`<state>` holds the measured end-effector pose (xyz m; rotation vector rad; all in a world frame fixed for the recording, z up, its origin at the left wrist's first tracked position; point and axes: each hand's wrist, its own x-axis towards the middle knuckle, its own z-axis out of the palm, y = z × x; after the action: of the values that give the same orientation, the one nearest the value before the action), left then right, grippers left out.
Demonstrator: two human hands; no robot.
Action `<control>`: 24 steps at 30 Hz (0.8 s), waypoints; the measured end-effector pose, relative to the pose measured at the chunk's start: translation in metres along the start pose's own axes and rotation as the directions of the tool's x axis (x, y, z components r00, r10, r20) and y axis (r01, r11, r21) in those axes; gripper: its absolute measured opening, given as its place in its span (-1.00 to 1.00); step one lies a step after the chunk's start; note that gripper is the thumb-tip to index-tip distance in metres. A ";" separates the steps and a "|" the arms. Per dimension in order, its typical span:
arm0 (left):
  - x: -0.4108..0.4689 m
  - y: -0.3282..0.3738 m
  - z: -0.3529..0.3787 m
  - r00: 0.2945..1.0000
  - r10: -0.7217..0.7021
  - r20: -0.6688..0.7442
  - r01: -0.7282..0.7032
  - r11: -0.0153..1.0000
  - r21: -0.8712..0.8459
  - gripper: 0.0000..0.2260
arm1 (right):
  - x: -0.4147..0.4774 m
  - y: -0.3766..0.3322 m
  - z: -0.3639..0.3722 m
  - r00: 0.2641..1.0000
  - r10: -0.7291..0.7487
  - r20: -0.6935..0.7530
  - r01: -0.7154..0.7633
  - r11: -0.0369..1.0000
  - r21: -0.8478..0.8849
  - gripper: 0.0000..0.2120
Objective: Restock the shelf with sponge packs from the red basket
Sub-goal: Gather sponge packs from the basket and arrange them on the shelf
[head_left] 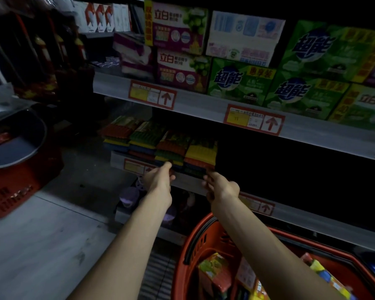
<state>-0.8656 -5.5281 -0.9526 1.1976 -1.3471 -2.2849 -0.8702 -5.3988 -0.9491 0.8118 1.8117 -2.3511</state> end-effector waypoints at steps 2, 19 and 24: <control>-0.001 0.001 0.001 1.000 -0.003 0.007 0.003 1.000 -0.007 -0.86 | 0.002 0.001 -0.002 1.000 0.002 0.011 -0.002 1.000 -0.002 -0.91; 0.003 -0.002 0.001 0.997 -0.069 0.028 0.071 0.996 -0.062 -0.86 | 0.001 0.001 -0.003 0.999 -0.020 0.032 0.020 1.000 -0.013 -0.83; 0.000 -0.003 -0.002 0.998 -0.057 0.035 0.059 0.997 -0.053 -0.90 | 0.001 0.000 -0.004 0.999 -0.022 0.048 0.023 0.999 -0.026 -0.83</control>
<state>-0.8634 -5.5272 -0.9557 1.2009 -1.2700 -2.3756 -0.8692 -5.3954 -0.9505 0.7292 1.8390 -2.3336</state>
